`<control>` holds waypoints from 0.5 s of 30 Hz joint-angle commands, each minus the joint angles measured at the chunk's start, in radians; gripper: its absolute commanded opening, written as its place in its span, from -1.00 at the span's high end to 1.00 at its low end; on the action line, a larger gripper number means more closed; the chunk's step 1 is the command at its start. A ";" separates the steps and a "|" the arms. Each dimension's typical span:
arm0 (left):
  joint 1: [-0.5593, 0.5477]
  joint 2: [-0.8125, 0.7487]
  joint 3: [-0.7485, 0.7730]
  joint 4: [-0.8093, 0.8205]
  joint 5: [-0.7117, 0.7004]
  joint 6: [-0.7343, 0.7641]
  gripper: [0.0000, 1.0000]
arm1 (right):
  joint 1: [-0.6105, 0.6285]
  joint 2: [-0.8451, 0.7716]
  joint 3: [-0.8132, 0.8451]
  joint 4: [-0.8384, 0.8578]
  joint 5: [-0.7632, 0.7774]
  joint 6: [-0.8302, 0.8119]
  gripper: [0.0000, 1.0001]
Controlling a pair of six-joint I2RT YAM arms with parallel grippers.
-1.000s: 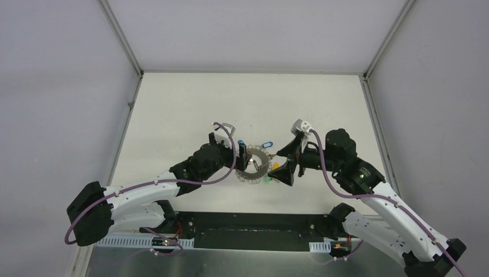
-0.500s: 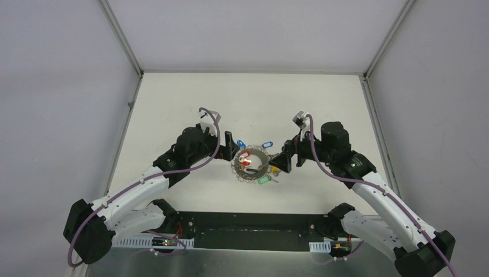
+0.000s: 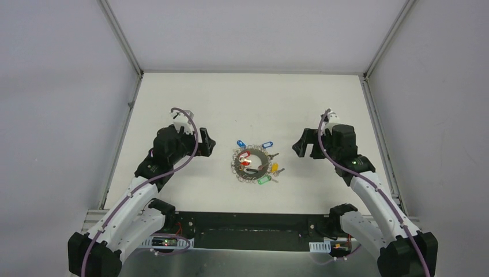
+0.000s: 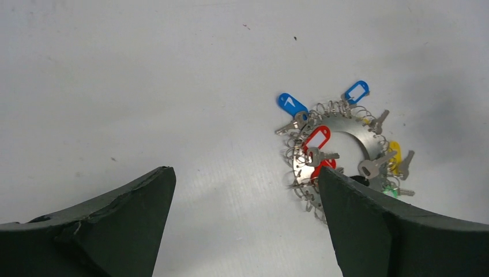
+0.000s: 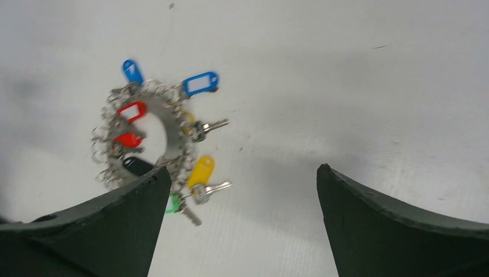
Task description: Put the keys on the keyring
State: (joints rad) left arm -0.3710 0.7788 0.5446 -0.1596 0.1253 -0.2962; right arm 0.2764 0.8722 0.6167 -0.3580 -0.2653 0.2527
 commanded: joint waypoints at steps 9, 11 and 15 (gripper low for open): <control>0.013 0.064 -0.063 0.141 -0.390 0.348 -0.98 | -0.045 0.049 -0.158 0.443 0.574 -0.237 -0.98; 0.026 0.129 -0.108 0.272 -0.408 0.388 -0.98 | -0.056 0.074 -0.208 0.533 0.589 -0.241 -0.99; 0.096 0.275 -0.167 0.494 -0.347 0.393 -0.98 | -0.092 0.152 -0.275 0.717 0.593 -0.231 -0.99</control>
State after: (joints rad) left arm -0.3336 0.9543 0.4301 0.0624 -0.2085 0.0311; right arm 0.2173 0.9672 0.3851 0.0860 0.2562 0.0444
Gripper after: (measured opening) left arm 0.991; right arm 0.991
